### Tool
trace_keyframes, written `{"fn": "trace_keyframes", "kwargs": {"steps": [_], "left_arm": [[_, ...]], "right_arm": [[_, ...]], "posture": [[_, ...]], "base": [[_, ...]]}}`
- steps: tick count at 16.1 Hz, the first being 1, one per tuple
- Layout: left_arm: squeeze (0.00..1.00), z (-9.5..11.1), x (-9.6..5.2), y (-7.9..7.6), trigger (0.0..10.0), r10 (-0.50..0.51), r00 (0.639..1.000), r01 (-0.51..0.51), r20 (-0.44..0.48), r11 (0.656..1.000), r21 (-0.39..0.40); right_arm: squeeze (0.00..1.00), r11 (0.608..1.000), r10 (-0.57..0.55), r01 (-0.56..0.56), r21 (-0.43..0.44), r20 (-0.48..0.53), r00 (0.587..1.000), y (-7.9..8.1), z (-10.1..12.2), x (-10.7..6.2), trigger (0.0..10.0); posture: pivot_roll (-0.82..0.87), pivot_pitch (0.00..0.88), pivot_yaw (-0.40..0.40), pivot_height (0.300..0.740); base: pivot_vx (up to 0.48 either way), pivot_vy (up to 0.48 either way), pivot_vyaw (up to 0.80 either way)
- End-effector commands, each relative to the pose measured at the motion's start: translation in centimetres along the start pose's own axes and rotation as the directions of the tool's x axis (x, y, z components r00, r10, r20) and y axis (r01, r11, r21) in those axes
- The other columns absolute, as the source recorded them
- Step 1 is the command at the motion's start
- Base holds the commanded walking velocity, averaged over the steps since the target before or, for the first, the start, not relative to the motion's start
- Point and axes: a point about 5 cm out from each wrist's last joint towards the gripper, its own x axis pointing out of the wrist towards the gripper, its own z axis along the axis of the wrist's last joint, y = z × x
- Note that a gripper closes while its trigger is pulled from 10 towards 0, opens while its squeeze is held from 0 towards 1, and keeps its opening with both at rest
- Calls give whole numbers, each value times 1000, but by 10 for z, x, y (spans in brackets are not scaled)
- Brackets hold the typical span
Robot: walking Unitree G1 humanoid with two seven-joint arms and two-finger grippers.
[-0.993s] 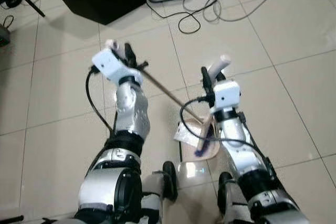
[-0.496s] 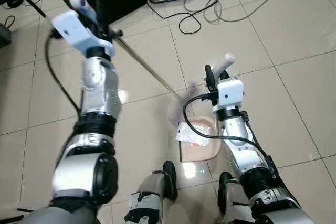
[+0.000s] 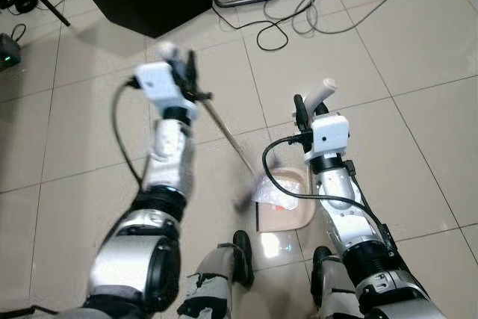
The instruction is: Sweep floor
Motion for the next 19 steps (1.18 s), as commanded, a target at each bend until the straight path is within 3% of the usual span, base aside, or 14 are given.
{"fn": "trace_keyframes", "kwargs": {"steps": [1, 4, 6, 10, 12, 13, 14, 17, 19], "left_arm": [[0, -1, -4, 3, 10000, 15, 1000, -15, 19, 1000, -1], [0, -12, -9, -13, 10000, 72, 997, -72, -8, 987, -143], [0, 2, 1, -14, 10000, 100, 994, -92, 35, 981, -169], [0, 43, 29, 16, 10000, 38, 994, -34, 105, 999, -37], [0, 59, 38, 31, 10000, 45, 994, -48, 96, 998, 31], [0, 62, 44, 45, 10000, 67, 998, -67, 18, 996, 55], [0, 56, 41, 54, 10000, 42, 997, -36, -70, 996, 85], [0, 41, 23, 68, 10000, 51, 989, -31, -137, 989, 144], [0, 30, -2, 75, 10000, 16, 985, 4, -169, 993, 117]], "right_arm": [[0, 999, -27, 28, 15, -41, 999, -3, -6, -7, 10000], [0, 996, -82, 83, 23, -51, 995, -14, -7, -9, 10000], [0, 997, -76, 77, 23, -55, 996, -16, -8, -12, 10000], [0, 997, -76, 77, 28, -46, 996, -26, -5, -13, 10000], [0, 995, -89, 91, 36, -38, 995, -32, -2, -11, 10000], [0, 994, -97, 99, 46, -27, 995, -36, 2, -10, 10000], [0, 993, -104, 105, 59, -19, 994, -40, 6, -8, 10000], [0, 990, -112, 112, 89, -6, 994, -50, 21, -4, 10000], [0, 983, -140, 144, 113, -38, 989, -63, 37, -4, 10000]], "posture": [[58, 286, 211, 740], [52, 267, 208, 740], [54, 243, 192, 740], [55, 203, 167, 740], [53, 187, 162, 740], [50, 157, 151, 740], [44, 140, 142, 740], [21, 83, 104, 740], [-12, 51, 100, 740]], "base": [[0, 0, 0], [0, 0, 0], [0, 0, 0], [0, 0, 0], [0, 0, 0], [0, 0, 0], [0, 0, 0], [0, 0, 0], [0, 0, 0]]}}
